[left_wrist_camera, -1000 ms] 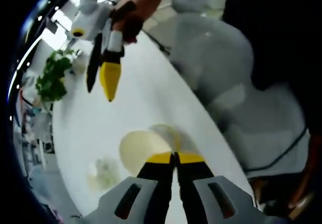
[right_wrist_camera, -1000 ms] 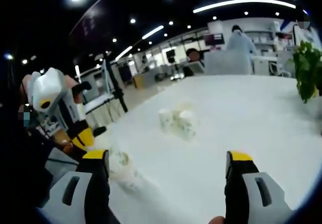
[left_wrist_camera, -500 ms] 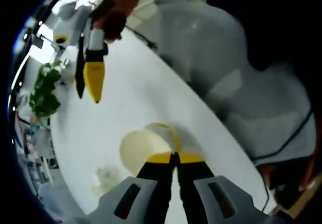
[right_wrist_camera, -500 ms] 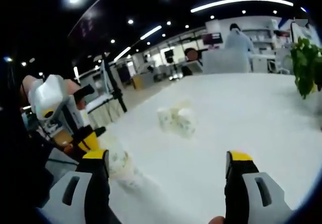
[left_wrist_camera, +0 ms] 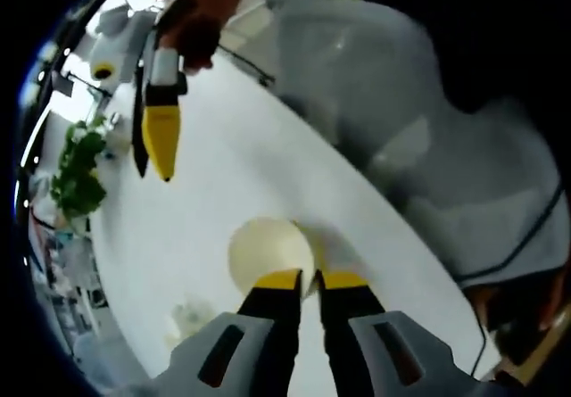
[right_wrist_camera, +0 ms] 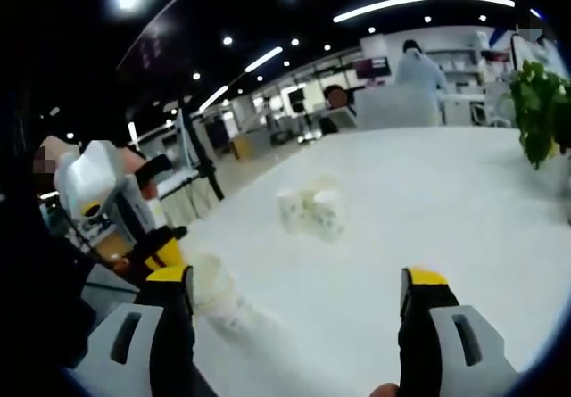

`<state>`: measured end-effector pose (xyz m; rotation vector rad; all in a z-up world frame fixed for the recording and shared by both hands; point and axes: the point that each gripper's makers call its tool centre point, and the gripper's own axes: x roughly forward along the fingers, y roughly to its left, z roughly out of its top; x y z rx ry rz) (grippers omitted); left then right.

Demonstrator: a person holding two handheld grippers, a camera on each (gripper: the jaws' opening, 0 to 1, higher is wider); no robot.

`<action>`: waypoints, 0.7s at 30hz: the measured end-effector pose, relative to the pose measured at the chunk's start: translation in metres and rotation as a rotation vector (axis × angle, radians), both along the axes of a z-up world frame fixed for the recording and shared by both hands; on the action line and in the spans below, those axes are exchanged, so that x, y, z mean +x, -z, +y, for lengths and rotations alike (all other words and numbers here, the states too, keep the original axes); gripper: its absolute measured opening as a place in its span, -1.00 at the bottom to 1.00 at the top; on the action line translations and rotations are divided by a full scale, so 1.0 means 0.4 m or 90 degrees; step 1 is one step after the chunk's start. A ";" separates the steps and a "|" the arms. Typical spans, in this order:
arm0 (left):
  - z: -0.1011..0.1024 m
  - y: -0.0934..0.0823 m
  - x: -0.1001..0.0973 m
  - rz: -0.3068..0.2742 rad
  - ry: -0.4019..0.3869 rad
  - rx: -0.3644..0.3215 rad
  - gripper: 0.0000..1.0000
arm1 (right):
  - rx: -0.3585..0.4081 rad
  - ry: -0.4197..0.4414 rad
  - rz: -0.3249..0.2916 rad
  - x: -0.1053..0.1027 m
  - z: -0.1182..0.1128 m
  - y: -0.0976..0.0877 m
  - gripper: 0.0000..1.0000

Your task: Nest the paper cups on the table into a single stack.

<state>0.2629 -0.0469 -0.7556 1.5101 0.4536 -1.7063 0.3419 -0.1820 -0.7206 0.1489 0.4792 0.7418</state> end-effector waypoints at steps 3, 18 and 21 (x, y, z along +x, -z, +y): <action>0.005 0.006 -0.002 0.006 -0.011 0.001 -0.86 | 0.002 0.003 0.002 -0.003 -0.003 0.003 0.88; 0.011 0.000 -0.005 0.024 -0.039 -0.025 -0.85 | 0.002 0.006 0.009 -0.009 -0.006 0.010 0.88; 0.018 0.002 0.000 0.026 -0.058 -0.029 -0.85 | 0.003 0.007 0.011 -0.010 -0.008 0.012 0.88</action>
